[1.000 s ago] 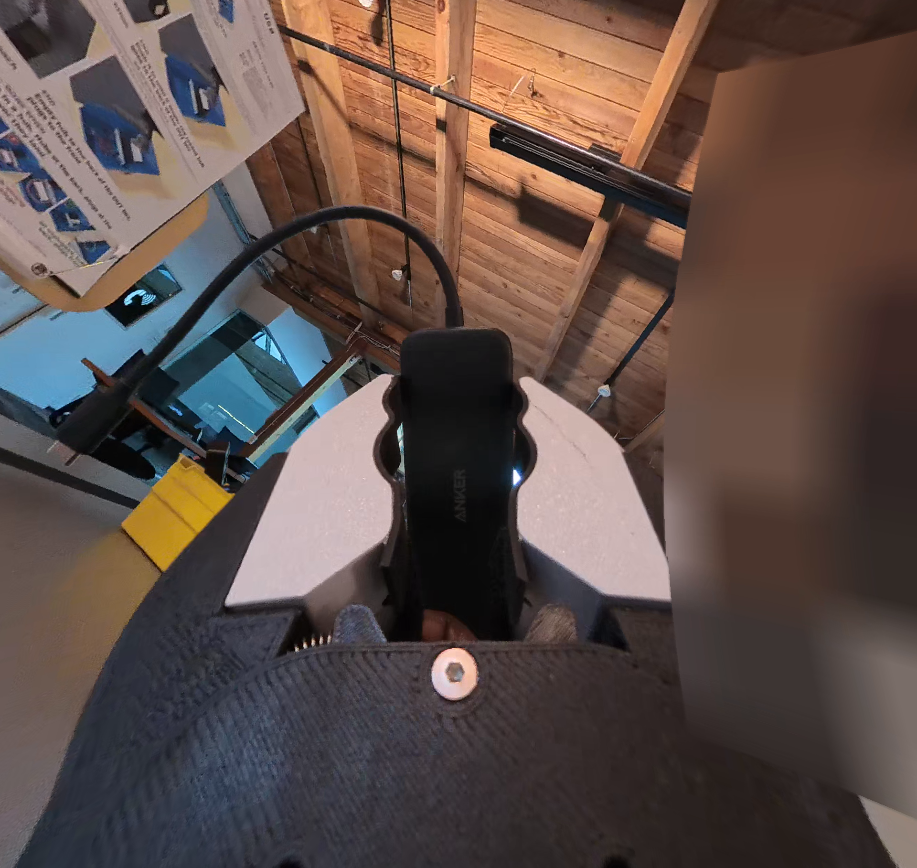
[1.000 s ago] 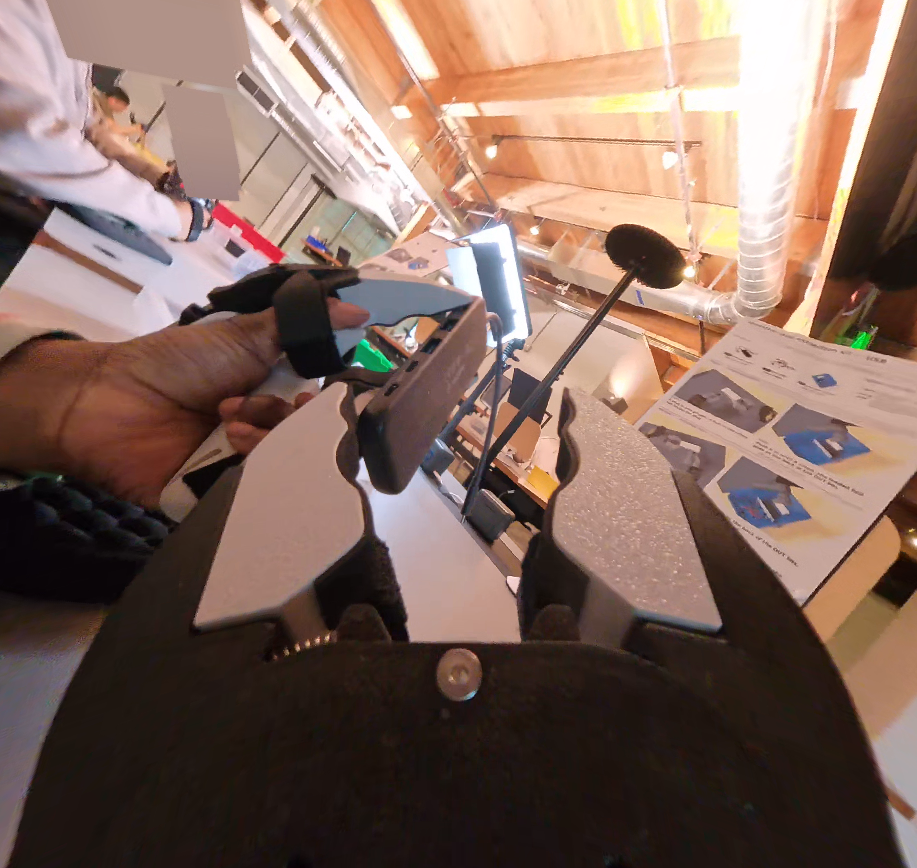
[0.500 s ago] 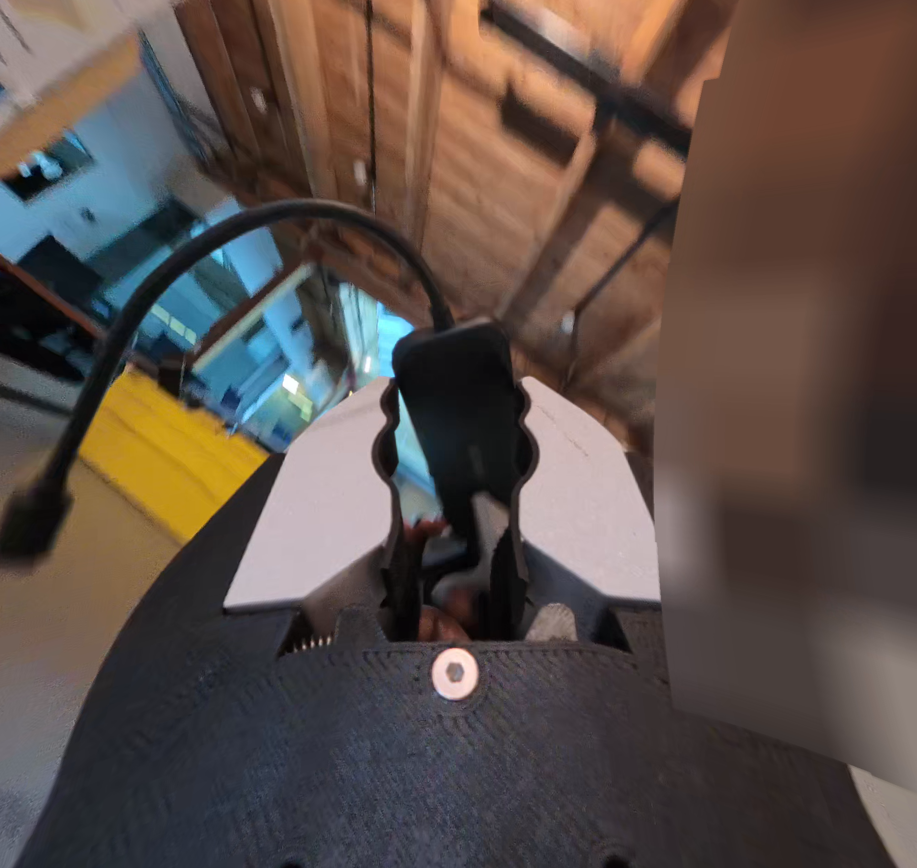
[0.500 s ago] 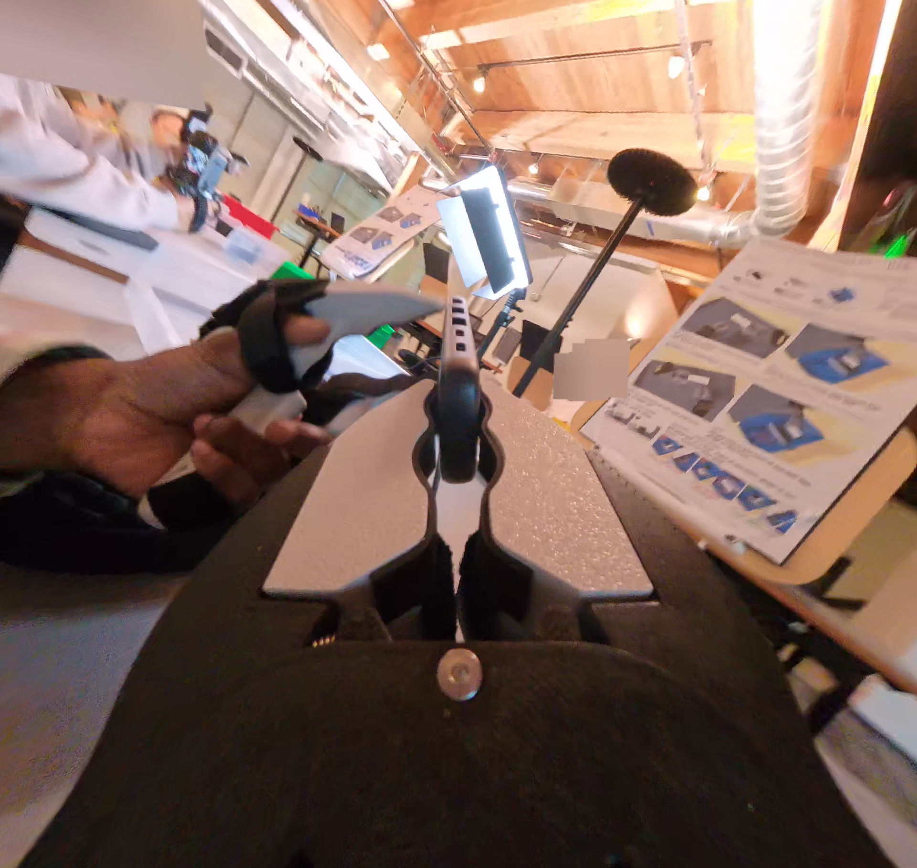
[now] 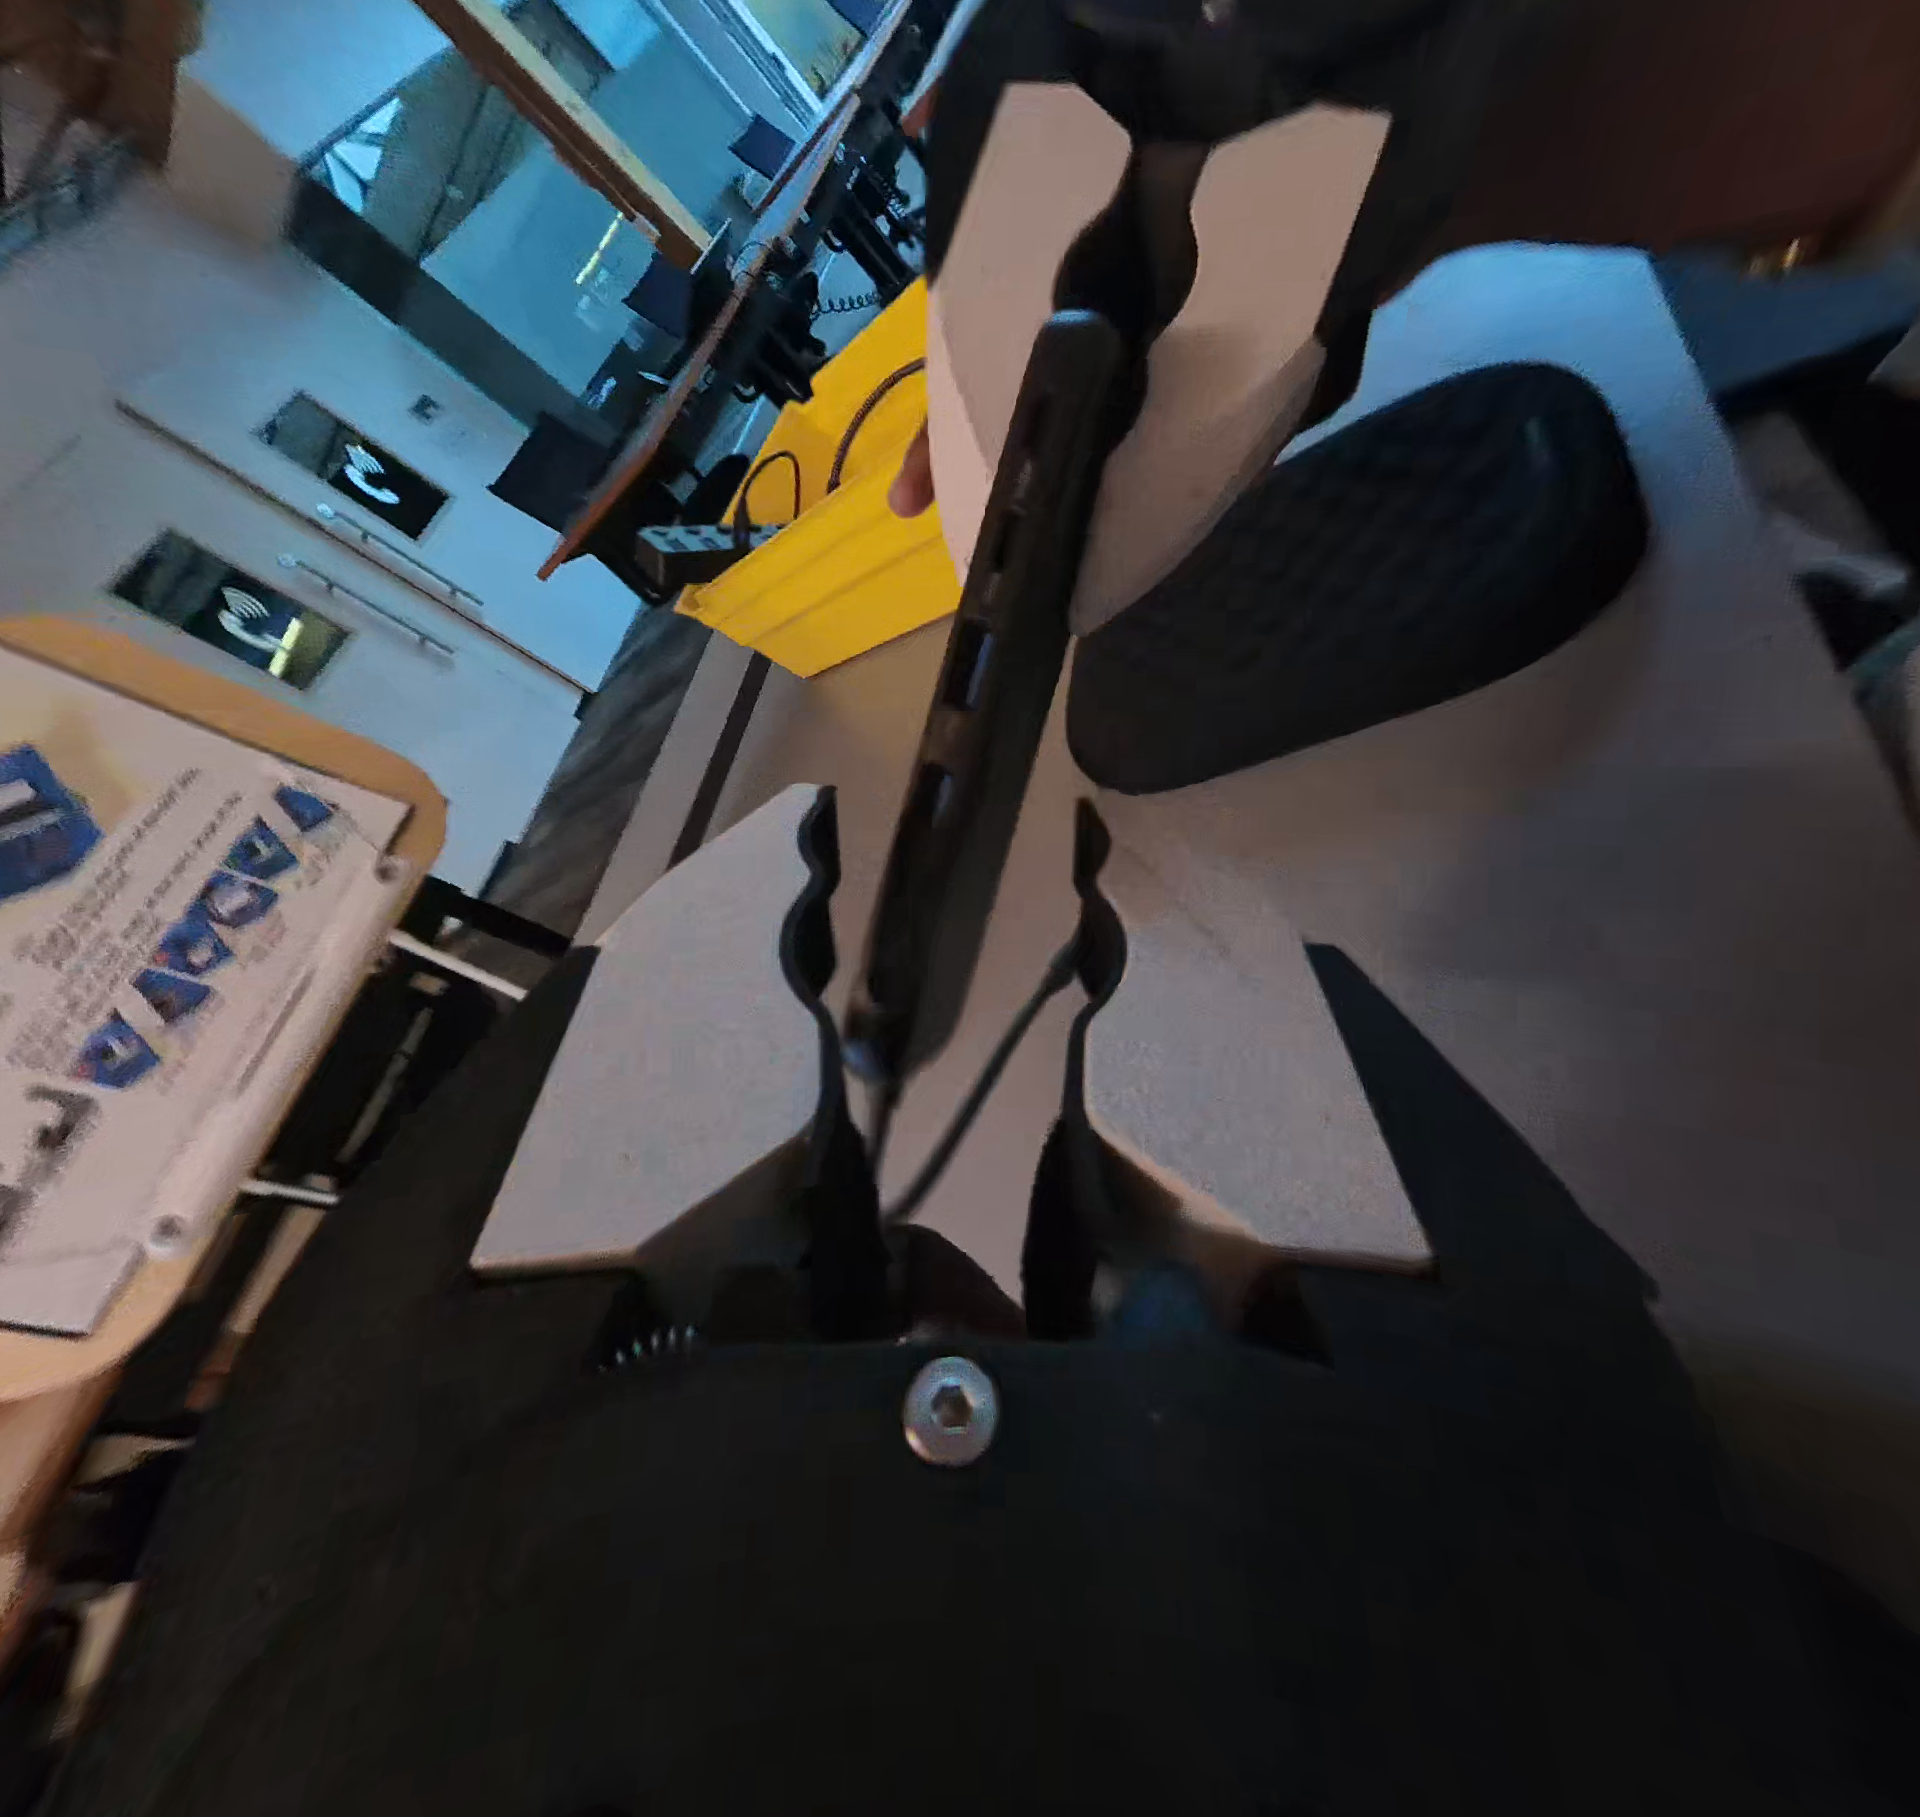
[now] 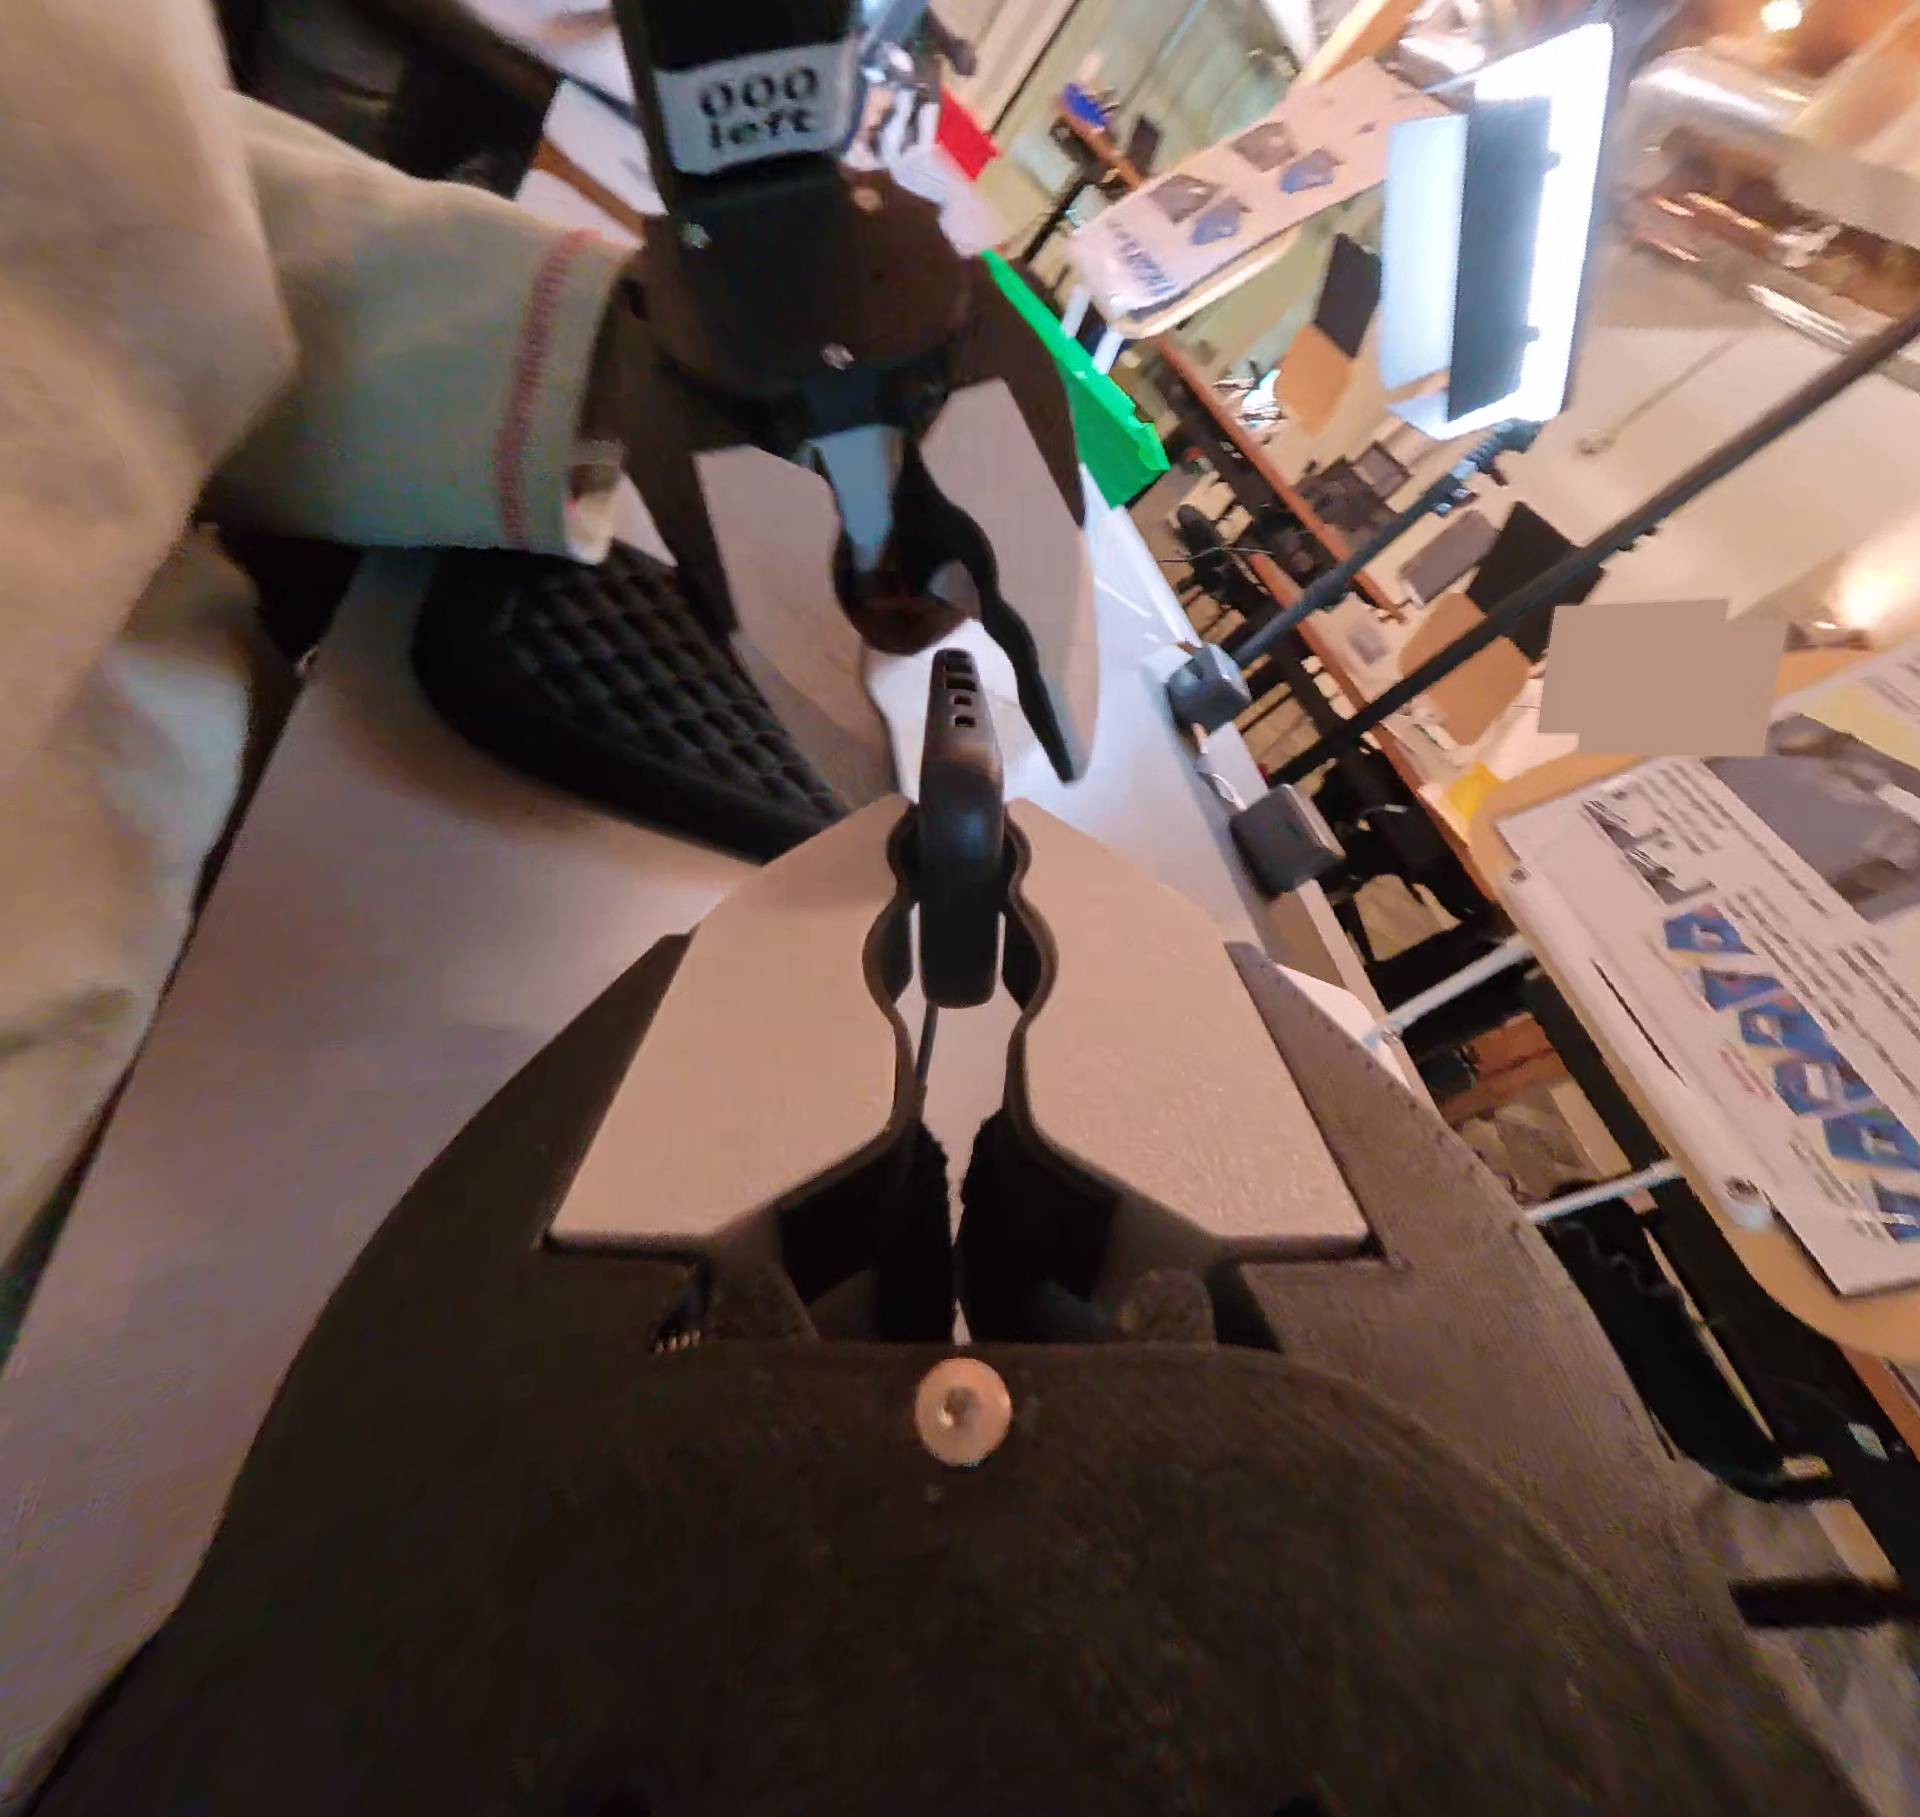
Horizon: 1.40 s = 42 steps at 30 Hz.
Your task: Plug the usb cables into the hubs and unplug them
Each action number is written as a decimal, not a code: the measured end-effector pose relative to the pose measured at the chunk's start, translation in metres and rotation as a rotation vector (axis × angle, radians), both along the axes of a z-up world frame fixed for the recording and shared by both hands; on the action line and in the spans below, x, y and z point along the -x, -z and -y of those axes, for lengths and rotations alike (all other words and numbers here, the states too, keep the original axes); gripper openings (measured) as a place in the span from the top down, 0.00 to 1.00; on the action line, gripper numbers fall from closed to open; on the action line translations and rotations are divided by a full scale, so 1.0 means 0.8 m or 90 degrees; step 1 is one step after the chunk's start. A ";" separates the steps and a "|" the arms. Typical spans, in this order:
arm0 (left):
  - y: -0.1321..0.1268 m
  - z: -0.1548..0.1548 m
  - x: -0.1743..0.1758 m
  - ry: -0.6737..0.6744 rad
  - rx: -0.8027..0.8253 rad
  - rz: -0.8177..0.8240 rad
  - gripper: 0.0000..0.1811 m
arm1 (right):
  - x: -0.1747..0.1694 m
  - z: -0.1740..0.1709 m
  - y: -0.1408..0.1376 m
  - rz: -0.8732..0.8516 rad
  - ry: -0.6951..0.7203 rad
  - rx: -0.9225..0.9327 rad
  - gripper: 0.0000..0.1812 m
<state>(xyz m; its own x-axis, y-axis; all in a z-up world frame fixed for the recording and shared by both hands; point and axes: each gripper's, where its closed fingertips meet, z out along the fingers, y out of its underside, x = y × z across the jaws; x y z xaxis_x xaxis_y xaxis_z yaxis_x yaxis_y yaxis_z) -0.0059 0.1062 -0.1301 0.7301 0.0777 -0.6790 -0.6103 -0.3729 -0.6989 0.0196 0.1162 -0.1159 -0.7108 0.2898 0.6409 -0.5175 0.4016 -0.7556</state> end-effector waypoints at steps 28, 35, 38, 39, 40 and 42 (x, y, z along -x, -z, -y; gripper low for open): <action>-0.036 0.019 -0.022 0.141 -0.258 0.290 0.75 | -0.032 0.012 -0.052 0.070 -0.275 0.438 0.93; -0.098 0.140 0.039 -0.090 -0.312 0.219 0.75 | -0.029 0.007 -0.048 0.097 -0.298 0.474 0.93; -0.100 0.240 0.075 -0.281 -0.255 0.205 0.78 | -0.031 0.013 -0.045 0.100 -0.299 0.458 0.93; -0.089 0.272 0.083 -0.337 -0.213 0.230 0.78 | -0.032 0.016 -0.045 0.096 -0.298 0.450 0.93; -0.074 0.304 0.090 -0.392 -0.162 0.271 0.78 | -0.034 0.020 -0.047 0.088 -0.296 0.444 0.93; -0.038 0.363 0.105 -0.500 -0.063 0.345 0.79 | -0.040 0.029 -0.052 0.069 -0.292 0.430 0.93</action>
<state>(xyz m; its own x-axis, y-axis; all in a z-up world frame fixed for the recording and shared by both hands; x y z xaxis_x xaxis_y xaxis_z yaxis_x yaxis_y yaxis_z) -0.0900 -0.1841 -0.0996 0.6581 0.7172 -0.2290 0.2034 -0.4622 -0.8631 0.0517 0.0933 -0.0745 -0.9000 0.2541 0.3542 -0.4305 -0.3907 -0.8137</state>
